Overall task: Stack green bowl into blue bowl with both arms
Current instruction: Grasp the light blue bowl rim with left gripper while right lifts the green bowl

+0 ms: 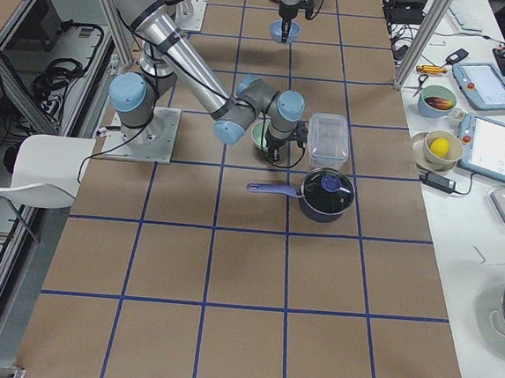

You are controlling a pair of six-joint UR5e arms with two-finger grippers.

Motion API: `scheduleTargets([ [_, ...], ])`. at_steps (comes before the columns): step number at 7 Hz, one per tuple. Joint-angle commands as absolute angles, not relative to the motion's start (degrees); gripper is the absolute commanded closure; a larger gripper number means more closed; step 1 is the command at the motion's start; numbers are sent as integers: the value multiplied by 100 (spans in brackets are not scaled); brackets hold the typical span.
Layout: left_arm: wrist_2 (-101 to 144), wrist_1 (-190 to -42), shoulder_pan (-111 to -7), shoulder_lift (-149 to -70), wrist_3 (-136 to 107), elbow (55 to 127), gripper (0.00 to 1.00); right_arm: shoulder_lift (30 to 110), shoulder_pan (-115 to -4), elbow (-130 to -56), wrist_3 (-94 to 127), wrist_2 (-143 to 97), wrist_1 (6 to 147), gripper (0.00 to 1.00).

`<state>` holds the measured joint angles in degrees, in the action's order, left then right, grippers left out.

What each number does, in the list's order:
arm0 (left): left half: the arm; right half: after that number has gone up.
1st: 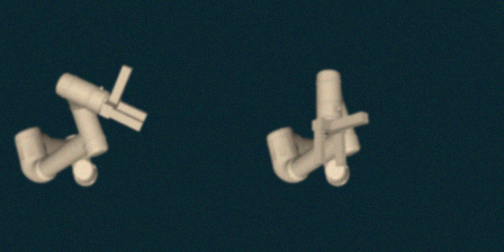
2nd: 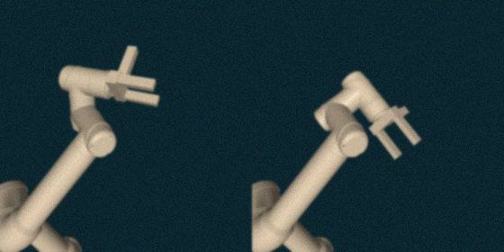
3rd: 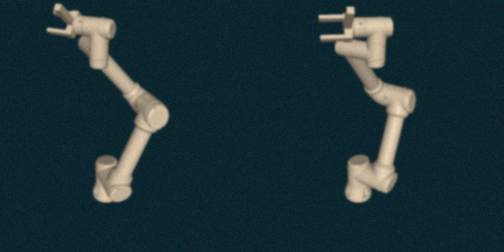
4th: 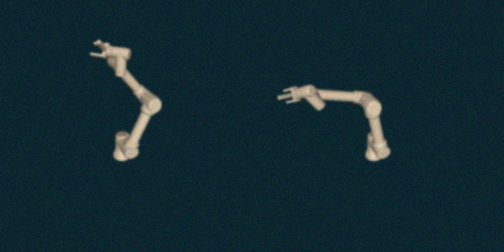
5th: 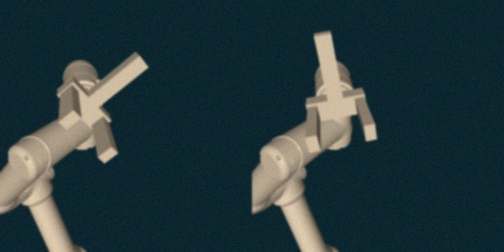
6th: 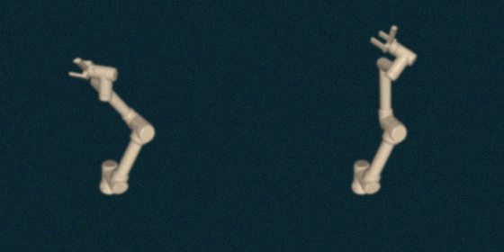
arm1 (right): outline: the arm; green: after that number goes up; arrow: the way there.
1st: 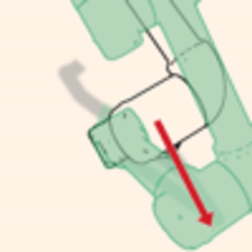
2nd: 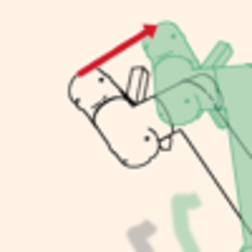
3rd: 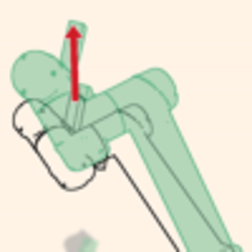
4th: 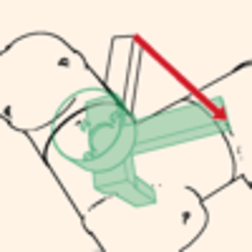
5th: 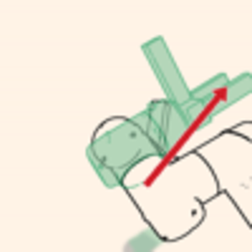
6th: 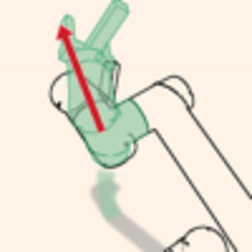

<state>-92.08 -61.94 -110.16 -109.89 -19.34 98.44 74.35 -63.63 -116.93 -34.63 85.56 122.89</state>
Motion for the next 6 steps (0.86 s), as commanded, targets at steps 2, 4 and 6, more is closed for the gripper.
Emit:
scheduleTargets([
  [2,-9167,-6126,-11574,-12124,-2872,8539,100,7506,-6363,-11419,-3401,8578,11473,100],
  [4,-9193,-6126,-11654,-12479,-2892,8306,100,7497,-6363,-10604,-3393,8561,10464,100],
  [6,-9219,-6126,-11681,-12559,-2892,8314,24,7471,-6389,-10083,-3401,8552,10055,100],
])
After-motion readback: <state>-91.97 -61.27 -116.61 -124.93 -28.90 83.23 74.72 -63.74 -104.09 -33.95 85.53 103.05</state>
